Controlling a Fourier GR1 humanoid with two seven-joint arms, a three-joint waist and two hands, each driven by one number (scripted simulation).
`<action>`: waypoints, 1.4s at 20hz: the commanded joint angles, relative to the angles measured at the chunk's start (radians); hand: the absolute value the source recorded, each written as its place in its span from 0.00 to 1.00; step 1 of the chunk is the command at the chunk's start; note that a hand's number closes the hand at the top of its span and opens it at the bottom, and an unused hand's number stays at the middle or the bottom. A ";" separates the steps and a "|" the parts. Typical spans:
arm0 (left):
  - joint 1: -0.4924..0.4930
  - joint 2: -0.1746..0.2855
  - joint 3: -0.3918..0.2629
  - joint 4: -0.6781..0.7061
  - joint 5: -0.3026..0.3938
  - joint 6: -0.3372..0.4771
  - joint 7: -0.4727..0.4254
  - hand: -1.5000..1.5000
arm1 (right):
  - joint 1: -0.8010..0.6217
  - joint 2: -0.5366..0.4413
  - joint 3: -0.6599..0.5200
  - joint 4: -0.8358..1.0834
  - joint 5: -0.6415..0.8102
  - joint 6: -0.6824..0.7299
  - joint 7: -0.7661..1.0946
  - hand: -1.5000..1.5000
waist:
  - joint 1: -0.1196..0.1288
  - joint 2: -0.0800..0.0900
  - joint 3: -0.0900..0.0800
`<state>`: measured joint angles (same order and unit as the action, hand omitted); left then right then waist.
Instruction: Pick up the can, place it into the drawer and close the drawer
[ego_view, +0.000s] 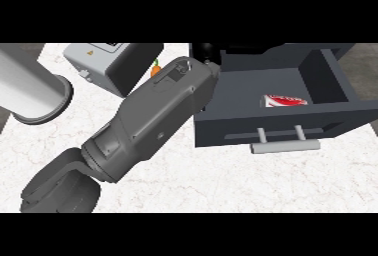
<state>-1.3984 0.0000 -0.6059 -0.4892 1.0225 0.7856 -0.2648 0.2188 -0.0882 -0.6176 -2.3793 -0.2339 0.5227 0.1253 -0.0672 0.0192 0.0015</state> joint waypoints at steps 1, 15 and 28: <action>-0.032 0.000 0.000 -0.010 0.030 0.014 -0.022 0.00 | -0.069 -0.024 0.070 -0.041 0.176 0.014 -0.041 0.00 | 0.003 0.006 0.000; -0.035 0.004 0.016 -0.019 0.022 -0.004 0.038 0.00 | -0.372 -0.012 0.465 0.195 0.871 -0.171 -0.067 0.00 | 0.090 -0.009 -0.002; 0.014 0.109 0.004 -0.117 -0.049 0.035 0.130 0.00 | -0.636 -0.060 0.641 0.742 1.233 -0.360 -0.194 0.00 | 0.104 -0.016 -0.002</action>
<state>-1.3922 0.0727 -0.5994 -0.5773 0.9906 0.8192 -0.1709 -0.3337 -0.1288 -0.0114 -1.8011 0.9106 0.2055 -0.0462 0.0292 0.0031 -0.0003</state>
